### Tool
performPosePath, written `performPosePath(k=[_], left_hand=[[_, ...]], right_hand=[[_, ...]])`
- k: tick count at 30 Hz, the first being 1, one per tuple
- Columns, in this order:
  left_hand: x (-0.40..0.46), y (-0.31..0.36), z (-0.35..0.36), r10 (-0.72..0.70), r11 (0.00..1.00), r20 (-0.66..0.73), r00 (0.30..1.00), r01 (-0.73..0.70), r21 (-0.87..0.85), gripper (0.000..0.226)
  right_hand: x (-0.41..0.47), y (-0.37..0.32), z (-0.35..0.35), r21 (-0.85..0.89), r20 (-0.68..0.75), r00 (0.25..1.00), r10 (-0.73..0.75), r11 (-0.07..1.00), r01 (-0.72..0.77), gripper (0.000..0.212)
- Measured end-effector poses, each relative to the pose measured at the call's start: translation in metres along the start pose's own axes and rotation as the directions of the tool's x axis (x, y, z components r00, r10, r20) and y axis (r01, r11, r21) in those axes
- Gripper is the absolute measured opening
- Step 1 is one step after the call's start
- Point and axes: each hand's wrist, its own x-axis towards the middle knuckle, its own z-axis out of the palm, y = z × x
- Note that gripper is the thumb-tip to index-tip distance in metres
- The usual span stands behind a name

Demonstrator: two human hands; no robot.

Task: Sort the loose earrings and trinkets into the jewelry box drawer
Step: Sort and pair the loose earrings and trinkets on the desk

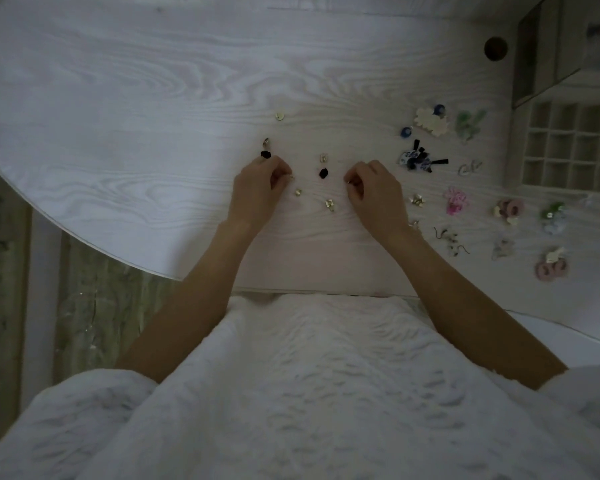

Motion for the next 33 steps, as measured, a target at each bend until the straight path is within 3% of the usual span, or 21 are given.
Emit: performPosePath(k=[7,13,17,22,26,33], left_hand=[[-0.022,0.010,0.009,0.036,0.999,-0.212,0.977,-0.040,-0.014,0.016],[-0.028,0.017,0.023,0.042,0.999,-0.156,0.987,-0.040,0.013,0.010],[-0.030,0.018,0.023,0.015,1.000,-0.151,0.988,-0.017,-0.012,0.007],[-0.060,0.037,0.040,0.115,0.986,-0.092,0.989,-0.125,-0.113,0.007],[-0.087,0.066,0.073,0.269,0.957,0.096,0.958,-0.255,-0.138,0.006],[-0.101,0.097,0.107,0.280,0.957,0.172,0.945,-0.260,-0.126,0.010]], right_hand=[[-0.012,-0.001,0.004,0.004,-0.003,1.000,-0.019,1.000,0.019,0.009],[-0.013,-0.004,-0.004,-0.015,0.046,0.996,-0.071,0.997,0.072,0.009],[-0.036,-0.004,-0.023,-0.014,-0.059,0.990,-0.126,0.992,0.126,0.008],[-0.087,0.021,-0.051,0.037,-0.150,0.988,0.031,0.999,-0.026,0.005],[-0.126,0.043,-0.053,0.065,-0.133,0.969,0.207,0.978,-0.200,0.012],[-0.155,0.060,-0.047,0.022,-0.092,0.959,0.267,0.964,-0.266,0.009]])
